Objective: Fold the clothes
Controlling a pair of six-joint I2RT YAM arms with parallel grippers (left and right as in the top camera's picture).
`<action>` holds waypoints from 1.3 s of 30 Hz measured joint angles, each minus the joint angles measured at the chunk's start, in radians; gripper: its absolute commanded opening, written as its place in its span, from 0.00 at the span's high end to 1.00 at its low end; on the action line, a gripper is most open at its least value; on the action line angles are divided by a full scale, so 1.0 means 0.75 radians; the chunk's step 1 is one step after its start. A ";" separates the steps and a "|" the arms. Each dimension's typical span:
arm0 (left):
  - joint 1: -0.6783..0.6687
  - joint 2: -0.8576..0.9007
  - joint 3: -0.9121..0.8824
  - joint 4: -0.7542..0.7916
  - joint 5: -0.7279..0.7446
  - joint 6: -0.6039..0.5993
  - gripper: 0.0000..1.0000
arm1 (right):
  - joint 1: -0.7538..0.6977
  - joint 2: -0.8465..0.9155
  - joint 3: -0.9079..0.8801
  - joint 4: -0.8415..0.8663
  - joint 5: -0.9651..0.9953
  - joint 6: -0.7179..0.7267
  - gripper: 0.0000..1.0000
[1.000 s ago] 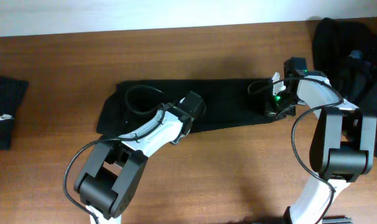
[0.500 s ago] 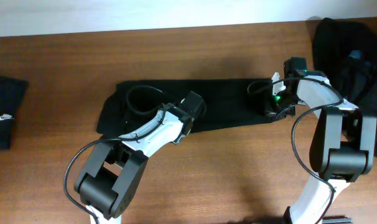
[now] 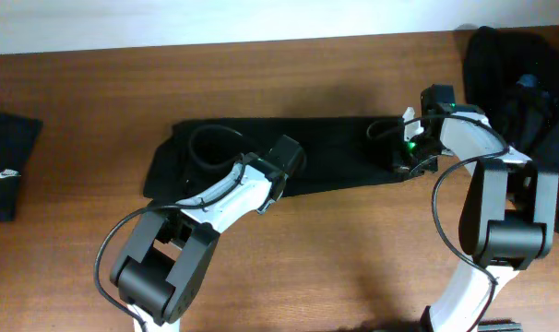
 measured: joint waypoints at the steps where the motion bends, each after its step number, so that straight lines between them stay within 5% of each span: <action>1: 0.000 0.000 0.000 0.007 0.000 0.019 0.99 | 0.000 0.000 0.000 0.000 0.000 0.001 0.80; 20: 0.002 0.000 -0.001 0.148 -0.168 0.184 0.99 | 0.000 0.000 0.000 -0.001 0.000 0.001 0.80; 35: 0.101 0.000 0.006 0.449 -0.198 0.382 1.00 | 0.000 0.000 0.000 -0.001 0.001 0.001 0.80; 39: 0.128 0.000 0.013 0.517 -0.202 0.465 0.91 | 0.000 0.000 0.000 -0.001 0.001 -0.001 0.80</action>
